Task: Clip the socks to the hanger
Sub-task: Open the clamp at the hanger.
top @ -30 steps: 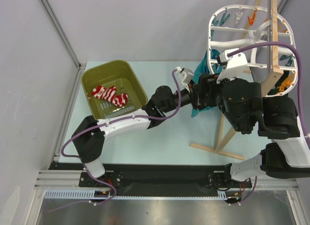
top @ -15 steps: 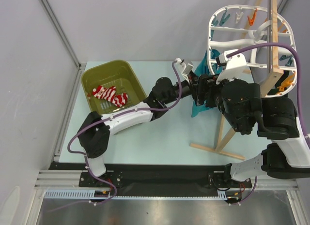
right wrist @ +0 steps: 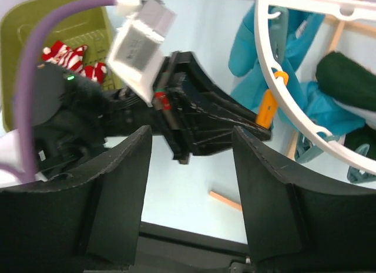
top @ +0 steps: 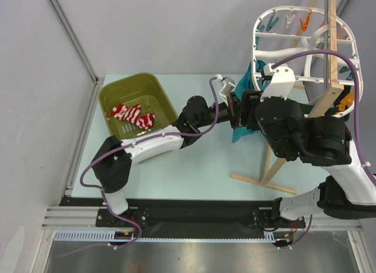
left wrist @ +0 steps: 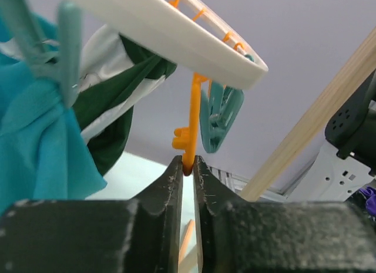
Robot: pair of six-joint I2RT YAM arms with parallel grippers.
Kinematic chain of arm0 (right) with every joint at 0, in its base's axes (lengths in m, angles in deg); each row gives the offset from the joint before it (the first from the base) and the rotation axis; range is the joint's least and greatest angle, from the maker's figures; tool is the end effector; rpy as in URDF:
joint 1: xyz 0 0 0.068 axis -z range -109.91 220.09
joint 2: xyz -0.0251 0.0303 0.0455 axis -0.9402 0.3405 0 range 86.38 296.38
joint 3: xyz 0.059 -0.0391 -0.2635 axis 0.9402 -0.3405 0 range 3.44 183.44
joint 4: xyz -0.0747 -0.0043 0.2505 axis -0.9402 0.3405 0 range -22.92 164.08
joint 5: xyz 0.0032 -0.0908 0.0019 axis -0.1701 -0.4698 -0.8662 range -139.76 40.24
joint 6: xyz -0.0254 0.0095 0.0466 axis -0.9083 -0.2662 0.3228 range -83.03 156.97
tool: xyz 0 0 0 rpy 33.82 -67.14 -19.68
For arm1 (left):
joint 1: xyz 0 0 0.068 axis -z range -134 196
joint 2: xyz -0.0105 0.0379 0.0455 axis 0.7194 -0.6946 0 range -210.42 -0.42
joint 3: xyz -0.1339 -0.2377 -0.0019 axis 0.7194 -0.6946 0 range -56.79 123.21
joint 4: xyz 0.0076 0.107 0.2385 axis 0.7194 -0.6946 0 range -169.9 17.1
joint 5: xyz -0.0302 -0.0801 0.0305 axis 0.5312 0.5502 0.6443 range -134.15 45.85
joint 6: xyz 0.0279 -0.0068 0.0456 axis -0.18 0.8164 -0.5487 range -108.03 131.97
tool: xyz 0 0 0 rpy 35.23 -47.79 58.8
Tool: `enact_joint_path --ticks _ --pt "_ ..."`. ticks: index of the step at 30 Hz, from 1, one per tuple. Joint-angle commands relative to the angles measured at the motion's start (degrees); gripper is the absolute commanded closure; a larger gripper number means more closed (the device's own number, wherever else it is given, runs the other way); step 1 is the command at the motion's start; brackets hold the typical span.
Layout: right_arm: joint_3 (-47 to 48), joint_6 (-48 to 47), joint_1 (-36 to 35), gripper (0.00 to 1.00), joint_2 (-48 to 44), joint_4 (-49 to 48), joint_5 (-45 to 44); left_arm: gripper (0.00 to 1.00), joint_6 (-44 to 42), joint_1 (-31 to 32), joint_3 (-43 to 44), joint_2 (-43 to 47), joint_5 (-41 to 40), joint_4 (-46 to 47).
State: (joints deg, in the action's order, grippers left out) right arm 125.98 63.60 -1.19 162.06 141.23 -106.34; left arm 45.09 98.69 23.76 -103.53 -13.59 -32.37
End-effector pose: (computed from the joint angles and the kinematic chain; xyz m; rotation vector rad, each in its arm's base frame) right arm 0.0800 0.1433 0.5462 -0.1329 1.8252 0.1845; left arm 0.2455 -0.3519 0.3643 0.7523 1.2833 -1.5827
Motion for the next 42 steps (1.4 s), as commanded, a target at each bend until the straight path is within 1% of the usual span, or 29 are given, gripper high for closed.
enact_joint_path --ticks 1,2,3,5,7,8,10,14,15,18,19,20,21,22,26,28,30,32,33,34,35,36,37,38,40,41,42 --pt "-0.5 8.1 1.8 0.39 -0.4 4.4 -2.0 0.86 -1.1 -0.1 -3.8 6.8 -3.8 -0.4" --pt "-0.6 11.8 2.0 0.41 -0.3 7.0 -2.2 0.93 -2.1 0.1 -4.3 8.7 -5.7 -1.7" --pt "-0.7 13.2 2.5 0.41 -0.2 8.1 -2.1 0.95 -4.8 0.5 -4.7 9.7 -7.4 -3.0" --pt "-0.8 16.5 3.6 0.39 0.0 10.8 -1.8 0.95 -7.4 1.7 -6.0 11.3 -12.5 -5.5" --pt "-1.9 16.9 4.0 0.36 -0.9 10.5 -0.8 0.95 -8.8 1.9 -5.9 11.9 -12.5 -5.3" --pt "-2.3 17.3 4.2 0.36 -1.1 10.6 -0.7 0.99 -8.9 1.9 -5.5 11.8 -12.4 -5.7" --pt "-4.0 19.3 5.1 0.36 -1.7 10.6 0.1 1.00 -10.4 2.4 -4.8 11.7 -13.0 -6.9" --pt "-6.2 24.2 7.7 0.36 -1.2 11.3 1.2 1.00 -15.8 4.6 -4.9 12.8 -18.8 -9.7" --pt "-6.3 26.6 8.1 0.36 -1.2 11.5 0.6 1.00 -18.9 5.2 -5.0 13.2 -21.8 -10.2" --pt "-7.5 29.2 9.9 0.36 -1.9 11.0 -0.3 1.00 -22.5 7.6 -6.5 14.6 -28.2 -10.4" --pt "-7.2 31.3 10.7 0.36 -1.9 11.7 -0.5 1.00 -23.2 8.7 -6.8 15.1 -33.6 -11.0" --pt "-7.2 32.0 11.2 0.36 -2.0 11.9 -0.7 1.00 -25.1 9.4 -7.0 15.4 -35.7 -10.9" --pt "-7.4 32.5 11.9 0.37 -2.1 12.0 -1.2 1.00 -26.6 10.2 -7.3 15.7 -38.4 -10.7" --pt "-7.5 33.0 13.1 0.37 -2.3 12.0 -1.2 1.00 -28.2 12.2 -7.9 15.8 -43.6 -9.7" --pt "-7.1 34.2 16.3 0.37 -2.3 12.2 -1.2 1.00 -35.3 15.2 -7.9 14.9 -52.3 -7.5" --pt "-7.1 32.5 16.9 0.38 -1.9 11.0 -0.2 1.00 -37.4 16.7 -7.3 14.2 -55.4 -6.5" --pt "-6.6 33.0 17.3 0.39 -1.5 11.5 0.1 1.00 -40.1 17.2 -6.9 13.4 -57.6 -6.1" --pt "-7.0 32.1 17.3 0.39 -1.8 10.9 0.5 1.00 -40.8 17.6 -6.1 13.1 -57.2 -6.1" --pt "-8.0 31.2 17.3 0.39 -2.1 10.7 0.8 1.00 -40.6 17.6 -5.5 12.8 -57.0 -7.0" --pt "-8.5 30.2 17.3 0.39 -2.5 9.4 1.2 1.00 -40.4 17.6 -3.8 12.7 -56.7 -10.1" --pt "-9.0 28.7 17.3 0.39 -3.0 8.9 1.7 0.88 -39.9 17.6 -2.9 12.7 -56.1 -12.2" --pt "-9.2 27.3 17.3 0.38 -3.3 8.7 2.7 0.73 -39.5 17.6 -2.4 12.8 -55.2 -14.7" --pt "-9.4 26.3 17.3 0.38 -3.5 8.3 3.2 0.56 -38.7 17.5 -3.2 14.0 -54.6 -15.3" --pt "-9.7 25.1 17.3 0.38 -3.9 7.9 4.6 0.35 -36.8 17.5 -4.3 14.8 -53.6 -15.4" --pt "-9.5 22.8 17.3 0.38 -4.7 7.4 5.3 0.32 -34.6 17.3 -8.6 18.0 -51.1 -14.4" --pt "-9.4 22.1 17.2 0.38 -5.0 7.1 5.7 0.32 -31.9 17.1 -10.1 19.2 -50.3 -14.1" --pt "-9.5 21.0 17.2 0.38 -5.6 6.5 6.7 0.34 -30.6 17.0 -11.3 20.3 -49.5 -13.7"
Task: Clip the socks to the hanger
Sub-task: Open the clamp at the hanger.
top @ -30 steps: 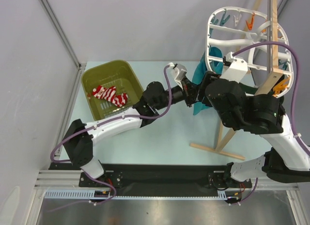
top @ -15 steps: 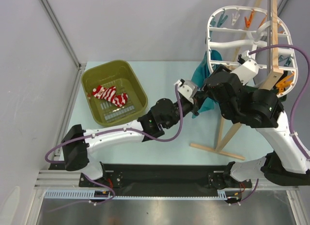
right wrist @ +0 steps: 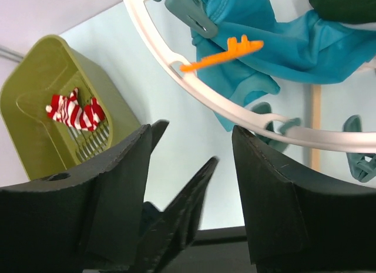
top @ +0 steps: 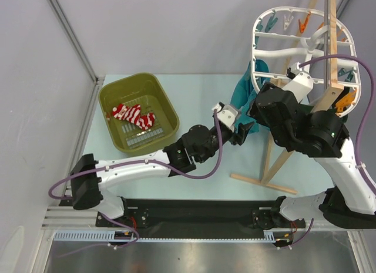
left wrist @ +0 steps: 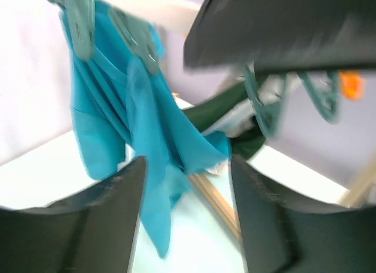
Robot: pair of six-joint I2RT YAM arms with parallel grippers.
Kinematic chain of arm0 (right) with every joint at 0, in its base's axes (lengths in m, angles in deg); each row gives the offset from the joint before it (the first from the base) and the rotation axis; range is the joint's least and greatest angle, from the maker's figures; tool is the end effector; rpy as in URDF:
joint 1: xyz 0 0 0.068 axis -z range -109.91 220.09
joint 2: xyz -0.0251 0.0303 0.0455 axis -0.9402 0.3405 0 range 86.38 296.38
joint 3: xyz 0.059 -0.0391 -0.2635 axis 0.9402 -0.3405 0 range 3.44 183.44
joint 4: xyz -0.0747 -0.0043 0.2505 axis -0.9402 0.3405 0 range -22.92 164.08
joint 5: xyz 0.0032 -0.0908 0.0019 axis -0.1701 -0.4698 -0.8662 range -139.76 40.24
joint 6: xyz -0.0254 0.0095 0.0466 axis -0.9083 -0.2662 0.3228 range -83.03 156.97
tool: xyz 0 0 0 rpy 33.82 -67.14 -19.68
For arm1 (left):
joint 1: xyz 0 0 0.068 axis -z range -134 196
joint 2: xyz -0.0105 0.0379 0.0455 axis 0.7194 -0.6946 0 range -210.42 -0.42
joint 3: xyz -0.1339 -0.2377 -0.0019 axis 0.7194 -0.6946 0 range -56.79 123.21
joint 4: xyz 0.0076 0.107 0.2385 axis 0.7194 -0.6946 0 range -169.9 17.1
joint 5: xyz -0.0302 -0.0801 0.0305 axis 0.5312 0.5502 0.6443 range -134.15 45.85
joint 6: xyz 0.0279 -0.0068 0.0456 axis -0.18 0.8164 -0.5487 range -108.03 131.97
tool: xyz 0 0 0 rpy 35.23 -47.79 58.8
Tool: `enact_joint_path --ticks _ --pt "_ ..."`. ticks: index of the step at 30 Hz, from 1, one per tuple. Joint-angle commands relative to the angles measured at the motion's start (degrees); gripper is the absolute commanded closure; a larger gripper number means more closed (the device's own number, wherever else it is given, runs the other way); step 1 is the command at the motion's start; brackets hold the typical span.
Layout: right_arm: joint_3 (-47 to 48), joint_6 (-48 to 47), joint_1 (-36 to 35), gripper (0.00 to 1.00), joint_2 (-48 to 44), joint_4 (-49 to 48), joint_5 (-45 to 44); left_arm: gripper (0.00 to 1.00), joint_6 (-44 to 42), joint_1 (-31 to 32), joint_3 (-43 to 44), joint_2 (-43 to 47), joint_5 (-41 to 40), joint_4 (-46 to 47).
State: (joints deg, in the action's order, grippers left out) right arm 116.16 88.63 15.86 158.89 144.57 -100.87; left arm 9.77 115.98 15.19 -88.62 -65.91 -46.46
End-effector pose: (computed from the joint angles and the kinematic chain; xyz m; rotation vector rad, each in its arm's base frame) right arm 0.1192 0.1180 0.5110 0.4105 1.9233 0.2053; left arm 0.1388 -0.3422 0.3856 0.5671 1.3274 -0.7140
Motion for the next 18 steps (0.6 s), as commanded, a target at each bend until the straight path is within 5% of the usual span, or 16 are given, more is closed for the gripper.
enact_joint_path --ticks 1,2,4,7,13,18 --pt "0.5 -5.7 0.2 0.38 -2.8 2.1 1.7 0.39 6.0 -0.7 -5.0 6.4 6.2 1.2" --pt "0.9 -6.9 0.2 0.39 -3.0 1.4 3.2 0.50 8.3 -1.0 -6.0 7.9 9.3 1.9" --pt "1.4 -9.0 0.1 0.39 -2.9 -0.1 4.5 0.57 10.4 -1.2 -7.6 8.4 17.4 5.5" --pt "3.6 -12.2 -0.2 0.40 -1.8 -0.6 6.1 0.57 12.6 -1.2 -6.6 6.0 25.0 10.1" --pt "4.5 -15.6 -1.5 0.41 -0.6 -2.5 6.6 0.33 11.0 -1.6 5.4 -4.7 26.8 6.3" --pt "5.7 -16.9 -2.0 0.41 -0.2 -2.5 5.3 0.25 10.1 -2.2 9.5 -9.3 25.1 5.7"
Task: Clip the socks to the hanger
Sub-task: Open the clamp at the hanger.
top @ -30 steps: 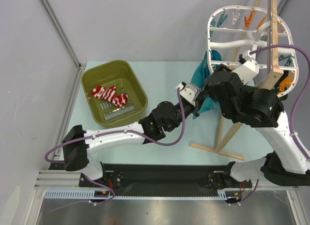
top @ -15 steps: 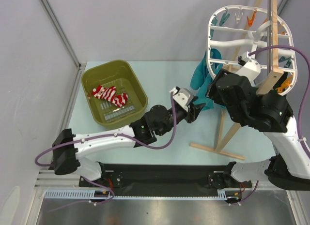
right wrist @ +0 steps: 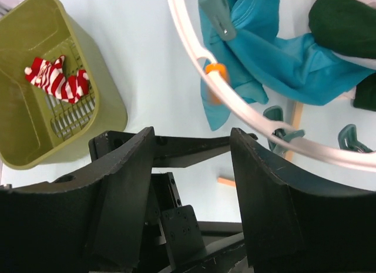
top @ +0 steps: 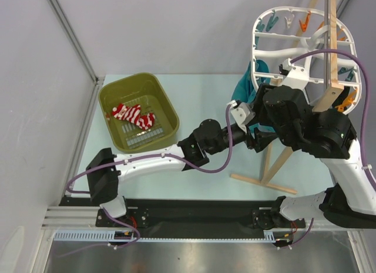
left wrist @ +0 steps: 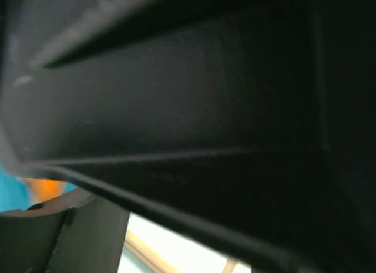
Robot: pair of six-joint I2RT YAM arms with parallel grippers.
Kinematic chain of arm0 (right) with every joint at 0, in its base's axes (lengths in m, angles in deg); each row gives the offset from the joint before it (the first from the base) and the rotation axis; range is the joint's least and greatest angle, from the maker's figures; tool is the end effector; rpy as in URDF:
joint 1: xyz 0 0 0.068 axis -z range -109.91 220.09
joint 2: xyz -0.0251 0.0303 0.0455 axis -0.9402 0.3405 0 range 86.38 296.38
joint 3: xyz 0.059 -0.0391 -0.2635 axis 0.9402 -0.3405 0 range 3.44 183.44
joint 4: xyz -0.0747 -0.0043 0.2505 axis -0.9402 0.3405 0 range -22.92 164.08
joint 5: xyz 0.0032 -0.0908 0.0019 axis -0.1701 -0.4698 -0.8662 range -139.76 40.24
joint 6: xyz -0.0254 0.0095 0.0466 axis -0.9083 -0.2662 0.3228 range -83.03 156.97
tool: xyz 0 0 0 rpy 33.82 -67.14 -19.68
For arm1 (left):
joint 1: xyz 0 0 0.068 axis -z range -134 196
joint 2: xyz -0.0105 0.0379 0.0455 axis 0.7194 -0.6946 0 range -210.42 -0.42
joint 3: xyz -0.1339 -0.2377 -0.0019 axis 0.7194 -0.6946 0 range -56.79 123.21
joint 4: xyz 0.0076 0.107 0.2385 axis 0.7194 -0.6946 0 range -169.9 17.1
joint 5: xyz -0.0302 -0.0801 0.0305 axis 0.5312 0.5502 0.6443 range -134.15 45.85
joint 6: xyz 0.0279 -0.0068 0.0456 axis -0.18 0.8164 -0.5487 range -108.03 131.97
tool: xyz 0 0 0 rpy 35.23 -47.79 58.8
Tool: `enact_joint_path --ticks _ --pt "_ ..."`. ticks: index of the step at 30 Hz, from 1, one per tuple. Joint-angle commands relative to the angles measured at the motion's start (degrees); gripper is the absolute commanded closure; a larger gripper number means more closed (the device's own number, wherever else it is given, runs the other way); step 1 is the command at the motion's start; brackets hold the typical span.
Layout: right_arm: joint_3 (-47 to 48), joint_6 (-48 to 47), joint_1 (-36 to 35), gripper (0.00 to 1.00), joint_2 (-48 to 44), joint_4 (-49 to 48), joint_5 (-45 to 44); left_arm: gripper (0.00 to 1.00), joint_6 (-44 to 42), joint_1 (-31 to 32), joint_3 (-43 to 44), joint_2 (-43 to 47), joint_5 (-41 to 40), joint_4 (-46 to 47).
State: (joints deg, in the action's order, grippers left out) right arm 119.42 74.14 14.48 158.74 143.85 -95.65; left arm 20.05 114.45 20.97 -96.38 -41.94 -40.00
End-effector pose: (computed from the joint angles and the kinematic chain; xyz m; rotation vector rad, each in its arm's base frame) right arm 0.1106 0.1163 0.5236 0.1265 1.9621 0.1914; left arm 0.1475 -0.3771 0.3844 0.7381 1.1991 -1.1512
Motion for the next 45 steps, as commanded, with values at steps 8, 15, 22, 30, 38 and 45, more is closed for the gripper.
enact_joint_path --ticks 8,15,22,30,38,45 --pt "3.3 -3.7 -0.6 0.40 -0.9 -1.8 -0.9 0.26 -0.1 -1.1 9.1 -6.3 -1.5 -2.2" --pt "3.2 -4.1 -0.8 0.40 -1.3 -1.5 -0.8 0.32 -0.3 -1.3 5.5 -5.1 -4.5 -2.0" --pt "0.9 -4.1 -0.6 0.40 -2.2 -1.9 -1.5 0.44 1.1 -1.3 -0.9 -2.0 -7.2 1.8" --pt "0.0 -3.9 -0.6 0.40 -2.4 -1.7 -1.6 0.30 2.6 -2.8 2.9 -5.5 -2.8 1.3" --pt "-0.2 -3.6 -0.6 0.40 -2.3 -0.8 -2.5 0.31 1.9 -3.1 8.1 -8.9 0.2 0.0" --pt "0.7 -2.7 -0.6 0.40 -0.8 1.4 -3.7 0.48 1.7 -3.1 10.4 -10.1 -0.1 -1.2"
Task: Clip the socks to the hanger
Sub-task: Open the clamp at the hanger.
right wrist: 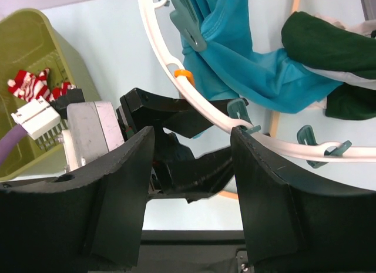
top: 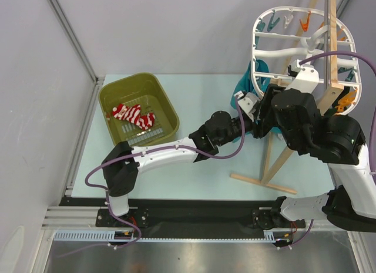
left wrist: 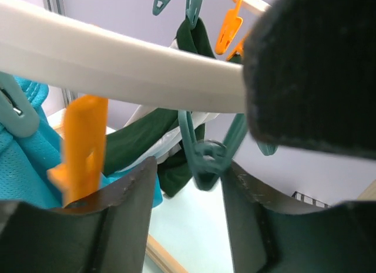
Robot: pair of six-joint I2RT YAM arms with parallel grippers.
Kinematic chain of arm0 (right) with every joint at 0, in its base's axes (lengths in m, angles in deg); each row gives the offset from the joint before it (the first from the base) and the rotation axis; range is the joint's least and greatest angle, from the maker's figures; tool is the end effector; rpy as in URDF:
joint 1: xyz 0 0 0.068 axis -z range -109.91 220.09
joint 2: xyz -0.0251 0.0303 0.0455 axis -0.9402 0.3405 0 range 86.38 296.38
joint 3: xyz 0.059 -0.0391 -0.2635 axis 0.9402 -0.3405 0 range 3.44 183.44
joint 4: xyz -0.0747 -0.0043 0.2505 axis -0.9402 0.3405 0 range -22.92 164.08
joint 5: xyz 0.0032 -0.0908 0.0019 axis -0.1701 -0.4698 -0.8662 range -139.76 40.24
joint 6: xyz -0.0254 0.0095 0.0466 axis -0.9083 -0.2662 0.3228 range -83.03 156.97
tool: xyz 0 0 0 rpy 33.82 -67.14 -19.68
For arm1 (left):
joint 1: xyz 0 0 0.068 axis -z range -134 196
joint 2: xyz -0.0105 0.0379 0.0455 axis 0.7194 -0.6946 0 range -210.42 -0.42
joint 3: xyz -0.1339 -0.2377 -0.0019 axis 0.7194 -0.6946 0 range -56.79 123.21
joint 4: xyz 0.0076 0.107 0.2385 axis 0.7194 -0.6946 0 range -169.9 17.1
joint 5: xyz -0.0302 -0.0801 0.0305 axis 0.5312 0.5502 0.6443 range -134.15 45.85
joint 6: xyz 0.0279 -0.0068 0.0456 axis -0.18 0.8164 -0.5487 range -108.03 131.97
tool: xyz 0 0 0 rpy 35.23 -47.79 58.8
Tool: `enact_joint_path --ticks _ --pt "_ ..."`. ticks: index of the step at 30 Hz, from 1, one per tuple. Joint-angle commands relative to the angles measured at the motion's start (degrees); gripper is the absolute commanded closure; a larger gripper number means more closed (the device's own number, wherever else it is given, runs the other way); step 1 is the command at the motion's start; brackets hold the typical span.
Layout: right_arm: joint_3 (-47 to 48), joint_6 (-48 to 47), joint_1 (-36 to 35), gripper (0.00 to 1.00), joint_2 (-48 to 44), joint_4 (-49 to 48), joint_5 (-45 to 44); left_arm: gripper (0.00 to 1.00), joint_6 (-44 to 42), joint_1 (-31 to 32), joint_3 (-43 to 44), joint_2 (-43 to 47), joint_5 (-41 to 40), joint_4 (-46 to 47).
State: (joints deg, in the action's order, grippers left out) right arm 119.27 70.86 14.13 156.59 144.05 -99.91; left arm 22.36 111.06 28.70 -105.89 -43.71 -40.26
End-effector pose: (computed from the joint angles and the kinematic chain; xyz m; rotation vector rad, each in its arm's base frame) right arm 0.1019 0.1020 0.5287 0.1232 1.9086 0.1209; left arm 0.1888 -0.4064 0.3646 0.6668 1.2752 -1.1046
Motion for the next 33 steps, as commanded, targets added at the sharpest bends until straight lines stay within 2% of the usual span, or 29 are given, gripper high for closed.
enact_joint_path --ticks 1,5,6,12,15,25,29,33 --pt "1.0 0.7 -0.3 0.40 1.6 1.5 0.4 0.51 -0.6 0.2 2.5 -0.4 1.5 -0.9" --pt "1.0 2.1 0.0 0.40 2.4 3.4 -0.5 0.66 -0.7 0.2 0.5 0.7 0.5 0.0" --pt "1.1 2.8 0.1 0.41 2.6 3.9 -0.7 0.73 -0.7 0.2 -0.1 1.2 -0.1 0.2" --pt "0.7 5.0 0.2 0.42 2.8 5.7 -1.4 0.93 -1.6 0.4 -3.9 4.4 -5.0 1.8" --pt "0.4 5.7 0.2 0.42 2.5 6.3 -1.7 1.00 -2.7 0.9 -5.6 5.7 -7.2 2.2" --pt "-10.2 11.5 0.5 0.44 -0.2 2.9 -4.5 1.00 -7.0 4.1 -8.4 8.9 -21.5 1.0" --pt "-11.6 15.9 0.6 0.45 -1.0 3.5 -7.7 1.00 -9.1 5.3 -8.9 9.5 -23.6 1.6" --pt "-14.5 15.9 1.3 0.49 -2.2 -0.8 -8.4 1.00 -10.1 6.0 -8.9 9.8 -25.5 1.9"
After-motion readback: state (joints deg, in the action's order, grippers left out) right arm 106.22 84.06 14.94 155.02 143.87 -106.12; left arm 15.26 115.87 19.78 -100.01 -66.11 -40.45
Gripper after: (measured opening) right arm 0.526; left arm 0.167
